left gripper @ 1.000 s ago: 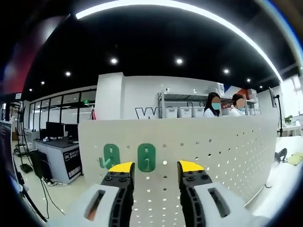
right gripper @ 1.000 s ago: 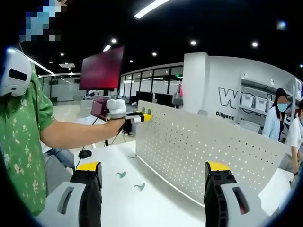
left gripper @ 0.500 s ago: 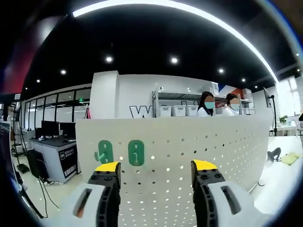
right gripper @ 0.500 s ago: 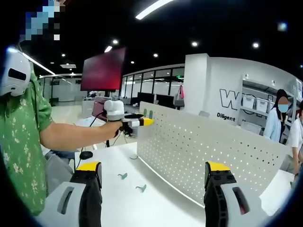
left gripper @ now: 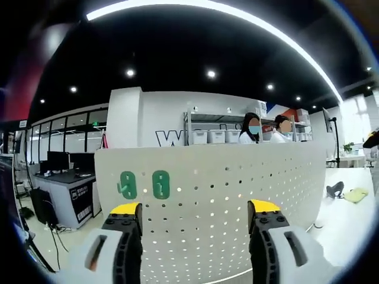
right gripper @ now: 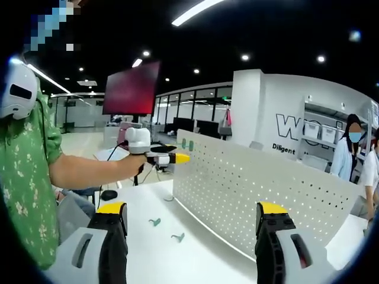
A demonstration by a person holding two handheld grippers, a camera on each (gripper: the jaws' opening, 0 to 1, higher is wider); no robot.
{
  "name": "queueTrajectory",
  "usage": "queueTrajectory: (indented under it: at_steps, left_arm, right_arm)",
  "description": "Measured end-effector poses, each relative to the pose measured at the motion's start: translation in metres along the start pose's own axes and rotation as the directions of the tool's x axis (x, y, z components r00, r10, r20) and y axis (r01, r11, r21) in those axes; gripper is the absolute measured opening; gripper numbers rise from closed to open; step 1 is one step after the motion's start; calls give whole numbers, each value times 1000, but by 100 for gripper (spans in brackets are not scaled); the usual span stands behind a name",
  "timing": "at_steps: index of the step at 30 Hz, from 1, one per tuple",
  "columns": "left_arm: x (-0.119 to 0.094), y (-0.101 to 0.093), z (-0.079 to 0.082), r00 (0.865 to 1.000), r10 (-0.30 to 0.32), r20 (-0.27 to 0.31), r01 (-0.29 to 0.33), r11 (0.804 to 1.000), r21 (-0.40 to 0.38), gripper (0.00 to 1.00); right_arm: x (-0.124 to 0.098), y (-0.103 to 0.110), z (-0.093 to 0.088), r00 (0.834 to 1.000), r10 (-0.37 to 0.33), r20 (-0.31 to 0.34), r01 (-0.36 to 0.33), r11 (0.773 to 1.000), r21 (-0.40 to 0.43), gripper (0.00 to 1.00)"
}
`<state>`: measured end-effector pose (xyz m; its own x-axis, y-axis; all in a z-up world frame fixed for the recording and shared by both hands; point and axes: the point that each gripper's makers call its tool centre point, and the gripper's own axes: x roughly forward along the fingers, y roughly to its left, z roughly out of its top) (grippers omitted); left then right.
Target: Insert the hook assembly into the mounting plate slot until the hook locks in place.
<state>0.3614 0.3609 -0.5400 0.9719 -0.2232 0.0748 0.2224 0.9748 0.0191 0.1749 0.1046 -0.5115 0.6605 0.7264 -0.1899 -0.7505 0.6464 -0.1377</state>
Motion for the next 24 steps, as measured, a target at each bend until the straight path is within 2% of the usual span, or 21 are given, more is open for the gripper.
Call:
queueTrajectory:
  at_steps: [24]
  left_arm:
    - [-53, -11, -16, 999, -24, -37, 23, 1000, -15, 74]
  right_arm:
    - [4, 18, 0, 999, 33, 0, -33, 999, -2, 91]
